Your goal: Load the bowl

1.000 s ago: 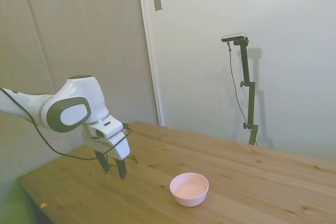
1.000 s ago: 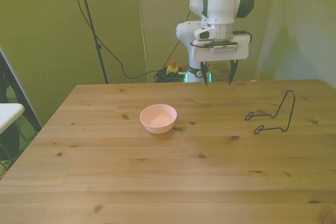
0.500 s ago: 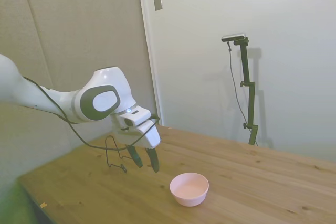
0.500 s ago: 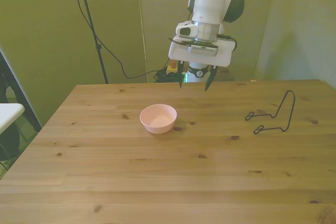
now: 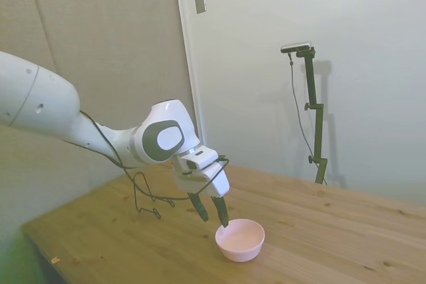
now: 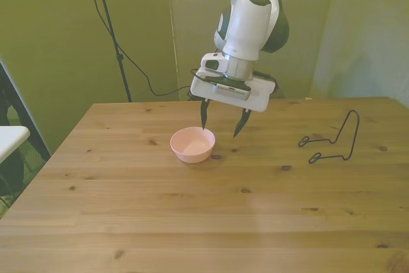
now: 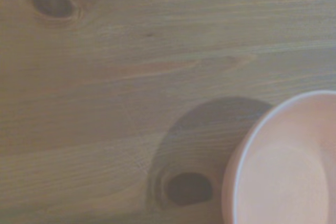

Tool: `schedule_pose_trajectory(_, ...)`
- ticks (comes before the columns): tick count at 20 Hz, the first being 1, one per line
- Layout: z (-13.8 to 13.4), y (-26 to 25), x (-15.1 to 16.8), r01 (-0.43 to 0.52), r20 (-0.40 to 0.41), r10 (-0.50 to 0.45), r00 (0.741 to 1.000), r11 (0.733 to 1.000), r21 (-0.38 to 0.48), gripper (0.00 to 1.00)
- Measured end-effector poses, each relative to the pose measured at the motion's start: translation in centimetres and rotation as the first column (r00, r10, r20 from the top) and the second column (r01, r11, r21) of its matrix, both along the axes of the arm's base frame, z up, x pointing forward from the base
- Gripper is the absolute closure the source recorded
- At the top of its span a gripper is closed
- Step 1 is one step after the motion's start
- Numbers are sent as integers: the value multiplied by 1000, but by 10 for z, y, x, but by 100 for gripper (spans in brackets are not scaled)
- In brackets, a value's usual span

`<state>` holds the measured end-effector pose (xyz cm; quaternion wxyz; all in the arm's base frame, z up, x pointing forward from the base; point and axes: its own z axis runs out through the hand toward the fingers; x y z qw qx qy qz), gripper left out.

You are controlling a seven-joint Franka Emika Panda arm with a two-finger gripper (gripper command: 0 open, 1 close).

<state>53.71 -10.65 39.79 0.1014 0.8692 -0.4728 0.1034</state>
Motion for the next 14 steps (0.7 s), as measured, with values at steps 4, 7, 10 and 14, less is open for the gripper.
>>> schedule_pose_trajectory(4, -21, -7, 12, 17, -14, -17, 1000, 1000, -12, 0)
schedule_pose_trajectory(7, -34, -11, 17, 22, -24, -22, 999, 1000, -13, 100)
schedule_pose_trajectory(10, -40, -16, 18, 30, -30, -31, 999, 999, -14, 100)
schedule_pose_trajectory(14, -42, -21, 18, 36, -29, -37, 999, 999, -15, 100)
